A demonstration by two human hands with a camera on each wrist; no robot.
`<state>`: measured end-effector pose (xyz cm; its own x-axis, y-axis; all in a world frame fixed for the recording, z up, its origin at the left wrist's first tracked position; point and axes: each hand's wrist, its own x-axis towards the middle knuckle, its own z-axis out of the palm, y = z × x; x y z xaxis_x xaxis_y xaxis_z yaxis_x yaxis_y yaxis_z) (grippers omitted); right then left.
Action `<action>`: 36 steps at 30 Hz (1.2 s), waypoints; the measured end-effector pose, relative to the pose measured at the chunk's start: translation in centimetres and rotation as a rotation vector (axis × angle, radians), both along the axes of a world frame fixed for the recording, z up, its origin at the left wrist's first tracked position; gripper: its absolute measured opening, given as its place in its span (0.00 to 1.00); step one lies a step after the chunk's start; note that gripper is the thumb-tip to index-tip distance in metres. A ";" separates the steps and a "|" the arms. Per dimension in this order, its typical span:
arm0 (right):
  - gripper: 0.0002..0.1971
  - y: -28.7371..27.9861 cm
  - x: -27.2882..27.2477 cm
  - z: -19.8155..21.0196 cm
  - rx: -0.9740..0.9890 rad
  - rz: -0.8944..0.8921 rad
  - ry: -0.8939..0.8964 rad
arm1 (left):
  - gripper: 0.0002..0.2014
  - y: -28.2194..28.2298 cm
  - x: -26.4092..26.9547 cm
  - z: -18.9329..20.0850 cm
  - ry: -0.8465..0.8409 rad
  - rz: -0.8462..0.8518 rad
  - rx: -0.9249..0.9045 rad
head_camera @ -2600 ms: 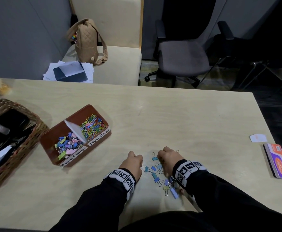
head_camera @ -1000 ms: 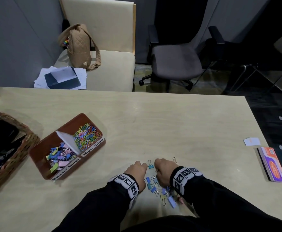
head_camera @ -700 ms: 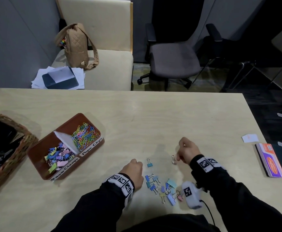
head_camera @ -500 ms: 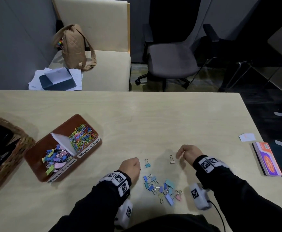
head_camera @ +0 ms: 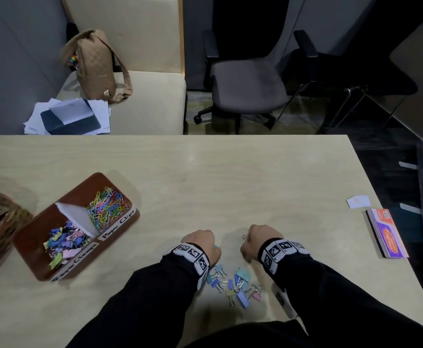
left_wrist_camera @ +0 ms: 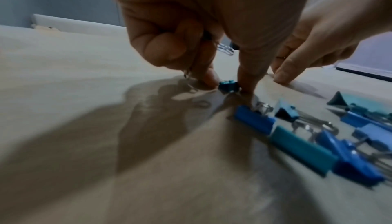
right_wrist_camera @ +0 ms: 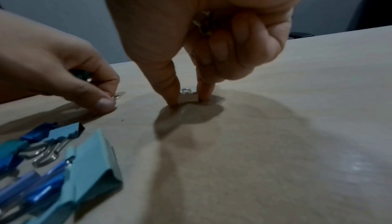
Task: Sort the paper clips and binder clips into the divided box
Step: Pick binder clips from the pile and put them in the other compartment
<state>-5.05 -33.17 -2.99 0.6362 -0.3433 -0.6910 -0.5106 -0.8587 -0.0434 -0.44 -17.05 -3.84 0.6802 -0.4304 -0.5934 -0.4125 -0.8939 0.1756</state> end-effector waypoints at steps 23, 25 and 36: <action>0.16 15.8 9.0 7.5 1.120 -0.375 0.082 | 0.15 18.2 1.4 6.6 -0.131 1.101 -0.747; 0.15 18.8 9.8 8.0 1.117 -0.333 0.128 | 0.13 20.8 1.6 7.0 -0.214 1.164 -0.712; 0.09 30.9 12.6 8.7 1.097 -0.472 0.102 | 0.17 27.5 3.1 5.7 -0.290 1.292 -0.688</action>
<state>7.51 -2.31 5.72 0.5310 0.2755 -0.8014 -0.8090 -0.1166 -0.5761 2.67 10.45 1.83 0.8559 0.4139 -0.3101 0.4859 -0.4382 0.7562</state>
